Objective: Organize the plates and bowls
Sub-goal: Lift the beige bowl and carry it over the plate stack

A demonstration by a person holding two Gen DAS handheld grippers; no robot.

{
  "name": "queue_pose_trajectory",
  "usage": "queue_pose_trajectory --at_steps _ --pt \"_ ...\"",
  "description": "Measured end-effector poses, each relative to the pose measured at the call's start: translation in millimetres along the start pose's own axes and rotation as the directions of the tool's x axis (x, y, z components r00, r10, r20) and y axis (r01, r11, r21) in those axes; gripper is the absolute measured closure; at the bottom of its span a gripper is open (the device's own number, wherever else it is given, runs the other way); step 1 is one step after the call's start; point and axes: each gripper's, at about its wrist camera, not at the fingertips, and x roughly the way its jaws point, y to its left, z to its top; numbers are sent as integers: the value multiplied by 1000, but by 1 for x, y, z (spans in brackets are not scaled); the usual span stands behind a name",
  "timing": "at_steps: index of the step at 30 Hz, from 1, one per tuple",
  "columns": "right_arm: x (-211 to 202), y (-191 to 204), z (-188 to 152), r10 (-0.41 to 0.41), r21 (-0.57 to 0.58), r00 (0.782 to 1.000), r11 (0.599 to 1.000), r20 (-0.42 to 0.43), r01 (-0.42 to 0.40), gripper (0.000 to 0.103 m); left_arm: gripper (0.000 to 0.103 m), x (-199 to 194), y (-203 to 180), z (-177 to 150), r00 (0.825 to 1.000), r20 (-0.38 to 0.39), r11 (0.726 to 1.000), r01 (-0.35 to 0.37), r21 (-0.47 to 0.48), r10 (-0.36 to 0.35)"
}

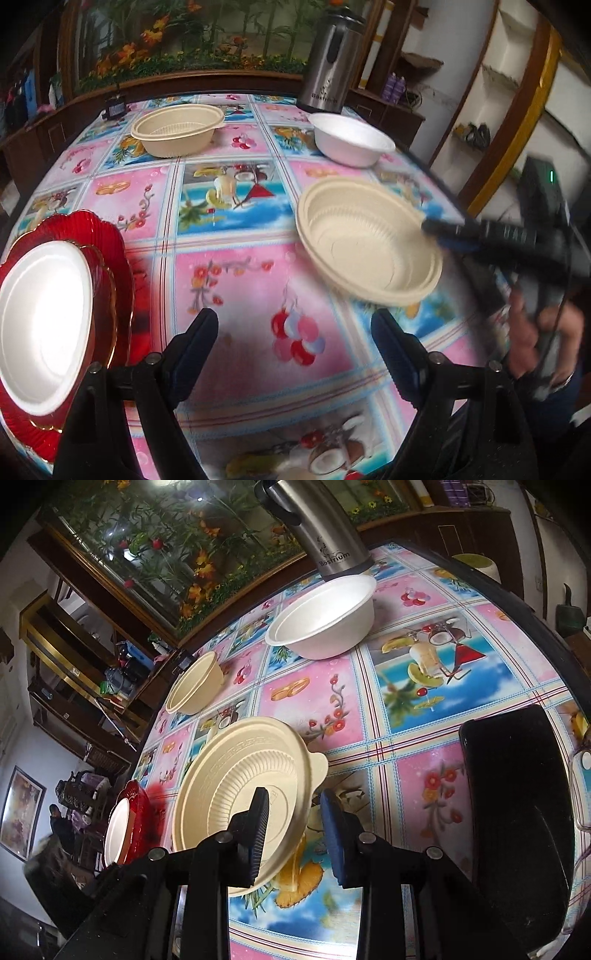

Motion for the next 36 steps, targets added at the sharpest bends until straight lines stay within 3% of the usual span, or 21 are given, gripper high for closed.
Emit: queue_pose_trajectory --at_steps 1,4,5,9,11,13,16,19,21,23,28,36 --pt "0 0 0 3 -1 1000 1000 -2 -3 71 28 1 2 6 1000 -7 1000 16 -26 -17" --pt "1 -1 -1 10 -5 1000 1000 -6 -10 71 70 13 10 23 998 -29 995 55 -89 -58" --pt "1 -2 -2 10 -6 1000 1000 -8 -10 71 72 20 13 27 997 -43 993 54 -106 -59" --pt "1 -4 -3 21 -2 1000 1000 -13 -21 71 72 38 21 39 991 -57 974 111 -197 -125" --pt "1 -5 -3 23 -3 1000 1000 -15 -23 71 57 44 19 44 987 -58 969 134 -209 -149" --pt "2 -7 -4 25 0 999 1000 -21 -25 71 49 48 19 46 986 -63 965 140 -222 -157" --pt "5 -8 -5 32 1 999 999 -23 -32 71 46 51 17 48 984 -57 960 153 -233 -171" --pt "6 -8 -6 37 -2 999 999 -29 -37 81 45 58 14 54 984 -55 963 154 -222 -170" --pt "8 -7 -7 40 -6 999 999 -31 -41 81 51 62 7 56 988 -58 974 131 -185 -144" --pt "8 -6 -8 45 -6 998 999 -33 -45 82 89 68 0 57 992 -71 986 90 -141 -101" --pt "6 -3 -10 47 -14 998 999 -36 -48 82 89 63 -16 52 999 -42 999 15 -36 -17" --pt "6 5 -12 35 -40 999 999 -38 -36 85 89 47 -20 42 999 -9 999 -45 21 45"
